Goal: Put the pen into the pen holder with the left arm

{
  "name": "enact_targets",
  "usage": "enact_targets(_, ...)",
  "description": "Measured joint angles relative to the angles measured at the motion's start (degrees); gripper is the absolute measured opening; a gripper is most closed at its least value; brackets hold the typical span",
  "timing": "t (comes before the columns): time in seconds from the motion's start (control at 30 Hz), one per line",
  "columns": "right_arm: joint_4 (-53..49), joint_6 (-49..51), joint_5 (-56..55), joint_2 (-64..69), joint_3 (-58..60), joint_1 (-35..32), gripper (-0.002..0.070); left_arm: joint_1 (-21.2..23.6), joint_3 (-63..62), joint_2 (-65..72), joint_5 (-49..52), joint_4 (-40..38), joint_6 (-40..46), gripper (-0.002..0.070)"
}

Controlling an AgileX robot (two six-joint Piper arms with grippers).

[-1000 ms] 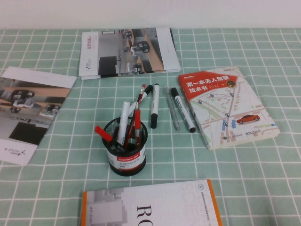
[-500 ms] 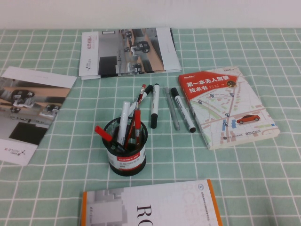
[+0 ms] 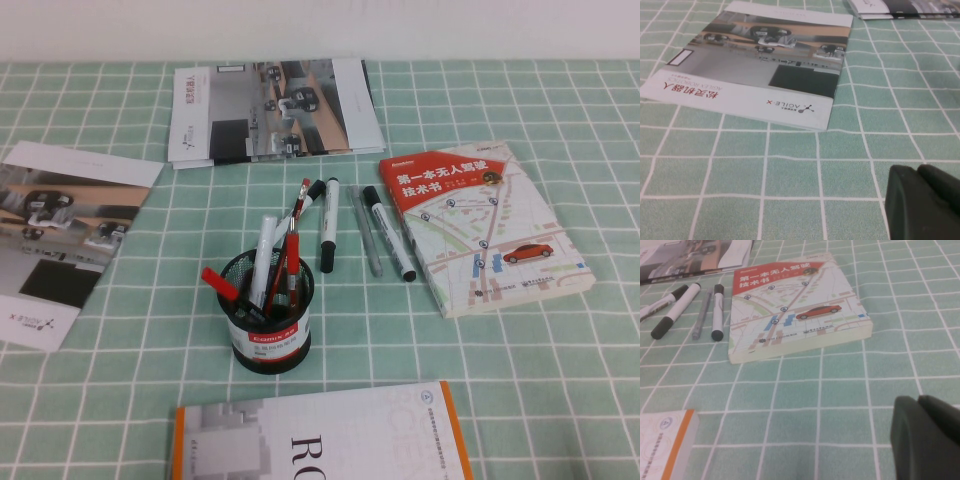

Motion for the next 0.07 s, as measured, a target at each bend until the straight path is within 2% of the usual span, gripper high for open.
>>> enact_targets(0.07,0.0,0.0,0.0,0.0,0.0,0.0,-0.002,0.0,0.0,0.0,0.0,0.0,0.0,-0.0003)
